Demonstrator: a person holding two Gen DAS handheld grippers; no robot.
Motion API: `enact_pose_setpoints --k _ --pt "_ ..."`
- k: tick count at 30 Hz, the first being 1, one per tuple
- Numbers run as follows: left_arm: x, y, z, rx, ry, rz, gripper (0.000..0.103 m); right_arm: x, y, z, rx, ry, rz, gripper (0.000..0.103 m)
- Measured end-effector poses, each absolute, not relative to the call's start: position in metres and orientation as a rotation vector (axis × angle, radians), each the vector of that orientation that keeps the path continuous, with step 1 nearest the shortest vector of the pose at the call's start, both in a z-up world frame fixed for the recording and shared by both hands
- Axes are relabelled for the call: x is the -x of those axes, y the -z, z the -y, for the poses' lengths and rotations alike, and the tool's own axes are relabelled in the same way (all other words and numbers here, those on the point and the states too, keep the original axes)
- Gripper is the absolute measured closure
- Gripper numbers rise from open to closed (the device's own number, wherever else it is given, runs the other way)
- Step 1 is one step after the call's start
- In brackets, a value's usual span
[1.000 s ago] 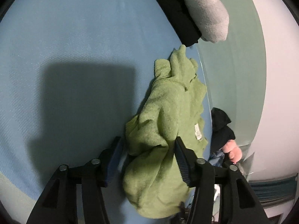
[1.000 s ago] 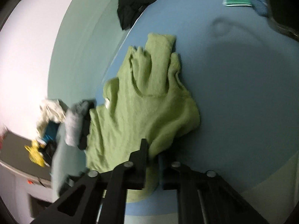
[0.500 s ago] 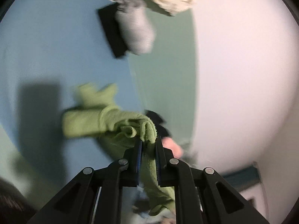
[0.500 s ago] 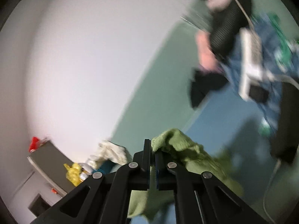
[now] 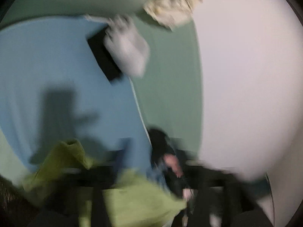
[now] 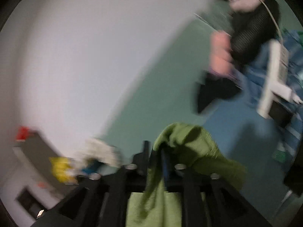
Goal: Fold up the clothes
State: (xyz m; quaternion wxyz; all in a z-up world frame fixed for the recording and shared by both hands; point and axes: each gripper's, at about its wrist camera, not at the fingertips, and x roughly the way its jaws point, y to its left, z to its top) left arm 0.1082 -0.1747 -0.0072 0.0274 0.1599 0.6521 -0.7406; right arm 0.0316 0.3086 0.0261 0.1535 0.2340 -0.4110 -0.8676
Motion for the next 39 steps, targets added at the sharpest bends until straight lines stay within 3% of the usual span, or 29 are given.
enact_pose_setpoints --k 3,7,12,14,17,21,22,23,24,25,26,27,30,39 --pt "-0.122 0.008 0.171 -0.491 2.427 -1.806 0.019 -0.022 0.023 -0.309 -0.82 2.362 1.276 0.063" --pt "-0.114 0.037 0.145 -1.002 2.477 -1.305 0.021 -0.051 0.076 -0.311 -1.094 2.355 1.11 0.059" --pt "-0.114 0.087 0.106 -1.581 2.448 -1.266 0.026 -0.117 0.123 -0.332 -1.392 2.197 0.968 0.06" --pt "-0.106 0.098 0.099 -1.705 2.365 -1.125 0.026 -0.143 0.121 -0.346 -1.432 2.253 0.924 0.058" --pt "-0.107 0.109 0.087 -1.801 2.297 -0.901 0.026 -0.17 0.116 -0.366 -1.417 2.336 0.894 0.046" --pt "-0.11 0.113 0.081 -1.83 2.328 -0.93 0.026 -0.167 0.12 -0.365 -1.446 2.384 0.767 0.044" --pt "-0.111 0.114 0.08 -1.837 2.335 -0.938 0.029 -0.163 0.123 -0.359 -1.467 2.381 0.711 0.045" --pt "-0.112 0.115 0.078 -1.844 2.343 -0.945 0.043 -0.161 0.126 -0.35 -1.489 2.38 0.649 0.046" --pt "-0.112 0.116 0.077 -1.851 2.351 -0.952 0.048 -0.16 0.129 -0.341 -1.511 2.382 0.584 0.056" --pt "-0.113 0.117 0.076 -1.858 2.359 -0.96 0.063 -0.16 0.128 -0.336 -1.508 2.393 0.542 0.076" --pt "-0.114 0.117 0.074 -1.865 2.366 -0.968 0.094 -0.161 0.126 -0.332 -1.491 2.409 0.512 0.09" --pt "-0.115 0.118 0.073 -1.872 2.374 -0.975 0.099 -0.162 0.124 -0.329 -1.474 2.425 0.482 0.102" --pt "-0.118 0.117 0.071 -1.877 2.409 -1.016 0.099 -0.169 0.092 -0.339 -1.325 2.419 0.583 0.102" --pt "-0.106 0.016 0.114 -1.464 2.732 -1.401 0.102 -0.128 -0.027 -0.345 -0.85 2.406 0.705 0.103"
